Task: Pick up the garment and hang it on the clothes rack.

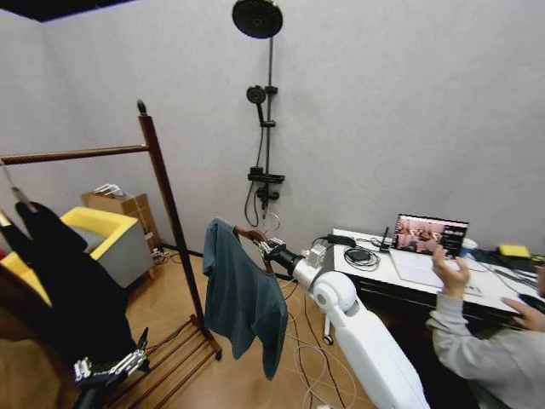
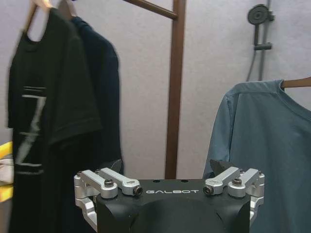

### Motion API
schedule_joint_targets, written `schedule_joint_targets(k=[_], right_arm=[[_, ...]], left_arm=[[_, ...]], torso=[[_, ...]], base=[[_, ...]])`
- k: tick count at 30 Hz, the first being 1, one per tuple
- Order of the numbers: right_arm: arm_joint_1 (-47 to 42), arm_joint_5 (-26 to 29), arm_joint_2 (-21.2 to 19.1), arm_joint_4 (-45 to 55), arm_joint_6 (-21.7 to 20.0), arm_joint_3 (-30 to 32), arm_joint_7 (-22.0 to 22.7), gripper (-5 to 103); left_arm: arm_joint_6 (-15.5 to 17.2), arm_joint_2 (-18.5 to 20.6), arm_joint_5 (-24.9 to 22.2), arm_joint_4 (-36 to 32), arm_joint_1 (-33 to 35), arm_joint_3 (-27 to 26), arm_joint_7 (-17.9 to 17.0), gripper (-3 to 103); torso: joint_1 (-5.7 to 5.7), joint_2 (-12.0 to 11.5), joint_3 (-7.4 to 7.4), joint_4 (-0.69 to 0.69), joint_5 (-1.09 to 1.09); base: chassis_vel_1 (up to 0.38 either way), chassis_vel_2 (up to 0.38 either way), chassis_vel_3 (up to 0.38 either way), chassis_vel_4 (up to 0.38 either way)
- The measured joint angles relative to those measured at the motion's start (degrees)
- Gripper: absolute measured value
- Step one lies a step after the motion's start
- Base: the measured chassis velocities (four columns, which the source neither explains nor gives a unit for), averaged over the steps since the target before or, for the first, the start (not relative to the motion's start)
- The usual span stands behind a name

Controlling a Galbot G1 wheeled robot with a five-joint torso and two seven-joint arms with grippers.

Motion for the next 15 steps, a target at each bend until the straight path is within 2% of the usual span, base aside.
schedule_joint_targets(k=[8, 15], right_arm=[[0.8, -0.4, 0.3, 0.7, 0.1, -0.7, 2.1, 10], [1.4, -0.5, -0.4, 0.1, 0.1, 1.0, 2.9, 10]], left_arm=[[0.0, 0.0, 0.0, 0.0, 0.0, 0.0, 0.0, 100], [0.0, 0.0, 0.0, 0.0, 0.0, 0.0, 0.0, 100]], torso=[[0.00, 0.0, 0.00, -0.01, 0.01], [0.00, 0.0, 0.00, 0.00, 0.00]], base=[[0.118, 0.113, 0.128, 0.123], [0.134, 0.123, 0.127, 0.124]])
